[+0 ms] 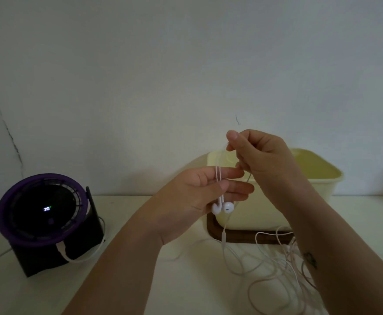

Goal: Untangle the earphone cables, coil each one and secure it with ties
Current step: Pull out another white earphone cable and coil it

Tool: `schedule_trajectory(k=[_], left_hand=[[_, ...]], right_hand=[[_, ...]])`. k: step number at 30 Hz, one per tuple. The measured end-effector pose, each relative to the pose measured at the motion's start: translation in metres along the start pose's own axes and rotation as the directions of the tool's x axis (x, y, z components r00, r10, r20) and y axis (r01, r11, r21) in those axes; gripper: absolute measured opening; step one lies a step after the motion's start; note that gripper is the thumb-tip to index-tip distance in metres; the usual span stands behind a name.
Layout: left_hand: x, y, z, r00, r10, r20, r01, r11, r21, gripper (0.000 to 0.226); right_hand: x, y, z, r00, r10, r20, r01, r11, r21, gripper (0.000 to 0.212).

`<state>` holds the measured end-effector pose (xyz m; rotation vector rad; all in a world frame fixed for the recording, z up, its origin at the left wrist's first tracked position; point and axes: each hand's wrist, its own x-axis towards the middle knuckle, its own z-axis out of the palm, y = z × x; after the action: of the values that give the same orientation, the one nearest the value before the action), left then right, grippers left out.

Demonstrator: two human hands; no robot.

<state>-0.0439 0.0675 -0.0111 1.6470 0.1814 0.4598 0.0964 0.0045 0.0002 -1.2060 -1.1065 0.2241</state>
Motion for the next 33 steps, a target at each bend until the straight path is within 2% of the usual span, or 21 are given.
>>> schedule_trajectory(k=[3, 6, 10, 14, 18, 21, 24, 30, 33], left_hand=[[-0.001, 0.003, 0.002, 1.0, 0.005, 0.025, -0.003, 0.998, -0.068, 0.022], [-0.004, 0.006, 0.005, 0.998, 0.027, 0.055, -0.02, 0.992, -0.124, 0.025], [-0.005, 0.016, 0.009, 0.993, 0.115, -0.014, -0.113, 0.932, -0.344, 0.027], [0.001, 0.016, -0.003, 0.965, 0.131, -0.227, -0.234, 0.824, -0.516, 0.029], [0.004, 0.009, -0.015, 0.933, 0.053, -0.355, -0.248, 0.811, -0.531, 0.024], [0.005, 0.006, -0.018, 0.924, 0.019, -0.383, -0.234, 0.818, -0.525, 0.023], [0.007, 0.003, -0.02, 0.906, 0.011, -0.422, -0.233, 0.846, -0.479, 0.021], [0.009, -0.001, -0.021, 0.907, 0.003, -0.421, -0.208, 0.872, -0.443, 0.02], [0.011, -0.007, -0.022, 0.918, 0.035, -0.394, -0.176, 0.929, -0.327, 0.021]], right_hand=[[0.002, 0.003, -0.002, 0.998, 0.004, -0.065, -0.004, 1.0, 0.006, 0.031], [0.002, 0.006, -0.002, 0.998, 0.017, -0.057, -0.016, 1.0, 0.027, 0.032], [-0.001, 0.017, 0.002, 0.987, 0.07, 0.145, -0.084, 0.992, 0.093, 0.026], [-0.007, 0.022, 0.016, 0.948, 0.127, 0.292, -0.102, 0.99, -0.097, 0.029], [-0.014, 0.009, 0.023, 0.9, 0.119, 0.42, 0.043, 0.933, -0.358, 0.037], [-0.017, -0.002, 0.02, 0.878, 0.116, 0.465, 0.148, 0.858, -0.492, 0.03], [-0.02, -0.011, 0.015, 0.862, 0.145, 0.486, 0.185, 0.803, -0.567, 0.038], [-0.023, -0.02, 0.011, 0.858, 0.099, 0.504, 0.264, 0.756, -0.599, 0.027], [-0.026, -0.023, 0.013, 0.857, 0.057, 0.512, 0.309, 0.738, -0.6, 0.026]])
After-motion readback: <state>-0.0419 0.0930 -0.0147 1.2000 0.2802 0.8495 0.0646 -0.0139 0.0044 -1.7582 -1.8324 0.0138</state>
